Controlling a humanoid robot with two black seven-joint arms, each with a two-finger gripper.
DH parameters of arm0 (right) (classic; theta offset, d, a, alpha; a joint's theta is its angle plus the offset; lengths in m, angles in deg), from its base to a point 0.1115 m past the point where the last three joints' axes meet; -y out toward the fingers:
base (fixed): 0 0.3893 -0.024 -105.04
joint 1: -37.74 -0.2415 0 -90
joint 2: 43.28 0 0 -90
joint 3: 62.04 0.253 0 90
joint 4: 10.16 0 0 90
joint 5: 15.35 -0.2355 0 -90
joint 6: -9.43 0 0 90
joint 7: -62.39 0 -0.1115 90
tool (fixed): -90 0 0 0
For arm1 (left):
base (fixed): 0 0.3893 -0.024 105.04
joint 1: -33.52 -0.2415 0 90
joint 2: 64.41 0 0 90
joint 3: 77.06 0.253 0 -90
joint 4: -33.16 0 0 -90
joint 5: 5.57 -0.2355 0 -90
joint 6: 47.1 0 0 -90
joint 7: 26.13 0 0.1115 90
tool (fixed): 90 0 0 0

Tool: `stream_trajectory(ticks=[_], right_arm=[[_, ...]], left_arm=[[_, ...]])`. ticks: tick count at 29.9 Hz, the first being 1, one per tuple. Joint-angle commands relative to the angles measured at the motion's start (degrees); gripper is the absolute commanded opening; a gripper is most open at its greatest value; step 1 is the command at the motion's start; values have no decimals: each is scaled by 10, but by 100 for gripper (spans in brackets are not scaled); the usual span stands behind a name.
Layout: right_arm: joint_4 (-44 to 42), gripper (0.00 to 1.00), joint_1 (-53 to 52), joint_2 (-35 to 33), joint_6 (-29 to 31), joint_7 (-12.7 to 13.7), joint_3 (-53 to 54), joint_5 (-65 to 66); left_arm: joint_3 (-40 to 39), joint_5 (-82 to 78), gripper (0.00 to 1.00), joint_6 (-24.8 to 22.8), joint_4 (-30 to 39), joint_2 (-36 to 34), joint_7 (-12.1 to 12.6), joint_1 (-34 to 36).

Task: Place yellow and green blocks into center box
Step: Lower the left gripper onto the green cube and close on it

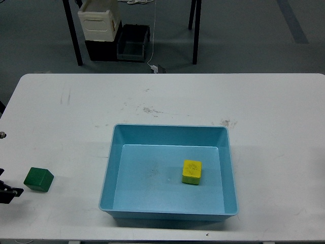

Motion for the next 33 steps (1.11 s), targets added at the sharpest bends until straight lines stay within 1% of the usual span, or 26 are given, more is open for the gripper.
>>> stream_trajectory(ticks=[1, 15, 19, 27, 31, 33], right_arm=[[0, 97, 1, 0, -1, 0, 1, 0], [-2, 97, 4, 0, -1, 0, 4, 0], [-2, 97, 4, 0, -14, 0, 3, 0], [-3, 97, 8, 0, -16, 0, 4, 0], [-3, 97, 8, 0, -16, 0, 4, 0], [-3, 97, 9, 0, -17, 0, 4, 0]], left_arm=[[0, 4, 99, -1, -11, 15, 0, 1], [0, 26, 99, -1, -37, 56, 0, 3], [0, 29, 99, -1, -38, 64, 0, 4], [0, 28, 98, -1, -55, 90, 0, 7], [0, 28, 94, -1, -60, 96, 0, 9], [0, 28, 89, -1, -60, 96, 0, 10]])
